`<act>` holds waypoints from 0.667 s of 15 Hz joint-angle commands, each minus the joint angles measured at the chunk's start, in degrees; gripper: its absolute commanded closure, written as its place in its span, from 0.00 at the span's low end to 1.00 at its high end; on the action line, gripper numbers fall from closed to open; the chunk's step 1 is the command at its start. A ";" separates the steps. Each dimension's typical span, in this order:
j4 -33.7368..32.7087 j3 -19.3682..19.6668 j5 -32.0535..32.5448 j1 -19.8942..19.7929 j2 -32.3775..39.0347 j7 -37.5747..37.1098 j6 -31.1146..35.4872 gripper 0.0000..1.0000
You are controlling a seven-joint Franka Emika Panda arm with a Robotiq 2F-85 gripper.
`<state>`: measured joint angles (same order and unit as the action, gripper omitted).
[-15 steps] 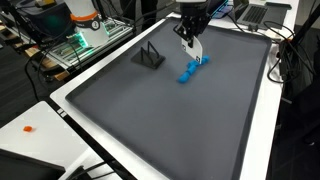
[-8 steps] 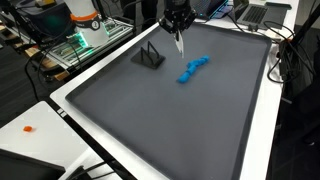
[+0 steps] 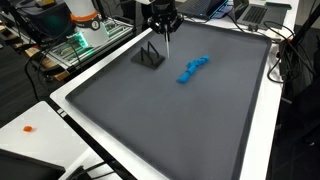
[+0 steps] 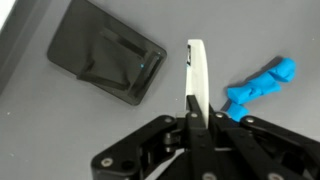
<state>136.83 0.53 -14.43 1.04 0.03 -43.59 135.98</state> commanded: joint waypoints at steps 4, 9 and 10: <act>9.30 -0.25 -1.88 -0.70 -4.60 -9.47 5.17 0.99; 13.81 -0.81 -2.33 -0.59 -5.31 -13.50 11.52 0.99; 14.46 -0.88 -3.11 -0.50 -5.30 -13.58 12.71 0.99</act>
<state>147.57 0.32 -15.04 0.63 -3.45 -55.82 144.85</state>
